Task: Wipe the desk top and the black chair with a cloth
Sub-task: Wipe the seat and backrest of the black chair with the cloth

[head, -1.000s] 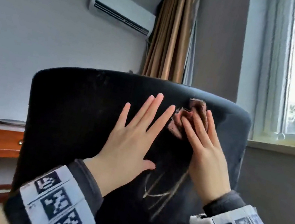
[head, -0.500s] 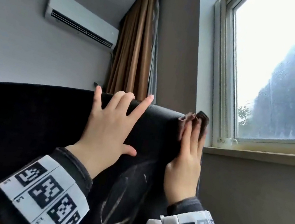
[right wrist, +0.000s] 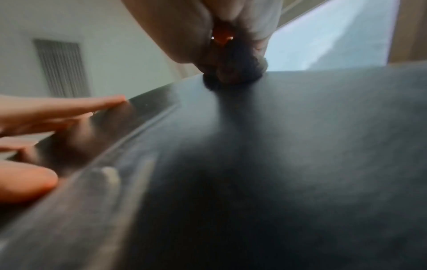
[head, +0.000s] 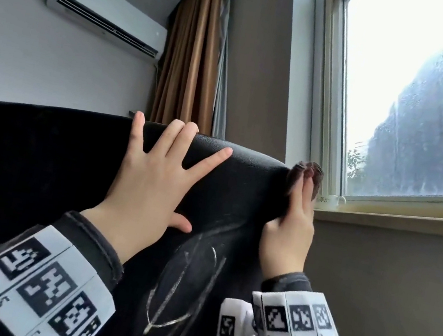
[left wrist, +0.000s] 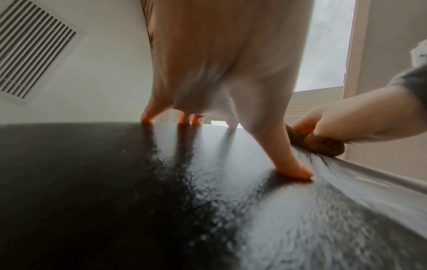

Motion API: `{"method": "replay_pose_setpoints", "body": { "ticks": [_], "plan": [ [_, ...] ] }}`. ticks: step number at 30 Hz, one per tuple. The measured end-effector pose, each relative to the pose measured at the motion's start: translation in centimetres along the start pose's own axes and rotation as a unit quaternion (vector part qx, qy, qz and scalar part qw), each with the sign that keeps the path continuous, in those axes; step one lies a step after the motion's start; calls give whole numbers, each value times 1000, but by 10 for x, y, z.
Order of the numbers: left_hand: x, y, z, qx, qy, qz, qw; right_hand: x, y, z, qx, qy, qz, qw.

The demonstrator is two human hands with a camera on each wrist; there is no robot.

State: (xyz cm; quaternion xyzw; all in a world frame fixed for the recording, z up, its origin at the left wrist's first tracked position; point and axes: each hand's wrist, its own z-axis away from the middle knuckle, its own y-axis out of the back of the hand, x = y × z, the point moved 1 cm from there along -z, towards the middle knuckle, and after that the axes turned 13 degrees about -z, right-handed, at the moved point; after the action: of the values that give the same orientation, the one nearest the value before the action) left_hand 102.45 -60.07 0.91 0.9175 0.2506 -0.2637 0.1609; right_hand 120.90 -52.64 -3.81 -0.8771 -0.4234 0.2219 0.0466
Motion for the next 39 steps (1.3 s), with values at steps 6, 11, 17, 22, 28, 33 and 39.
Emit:
{"method": "replay_pose_setpoints", "body": {
  "ticks": [6, 11, 17, 22, 28, 33, 39],
  "plan": [
    [7, 3, -3, -13, 10, -6, 1000, -14, -11, 31, -70, 145, 14, 987],
    [10, 3, -5, -17, 13, -3, 1000, 11, 12, -3, -59, 46, 1, 997],
    [13, 6, -7, -31, 12, -7, 999, 9, 13, 5, -68, -89, -44, 993],
    [11, 7, -5, -37, 18, -9, 999, 18, 21, 49, -110, -46, 14, 993],
    [11, 7, -4, -35, 21, -3, 999, 13, 19, 15, -105, -21, 5, 994],
    [8, -6, 2, 12, -3, 3, 1000, 27, 23, 87, -111, 32, -1, 993],
    [0, -23, 34, 17, -54, -17, 998, 4, 14, 39, -139, 19, -27, 990]
  ]
}}
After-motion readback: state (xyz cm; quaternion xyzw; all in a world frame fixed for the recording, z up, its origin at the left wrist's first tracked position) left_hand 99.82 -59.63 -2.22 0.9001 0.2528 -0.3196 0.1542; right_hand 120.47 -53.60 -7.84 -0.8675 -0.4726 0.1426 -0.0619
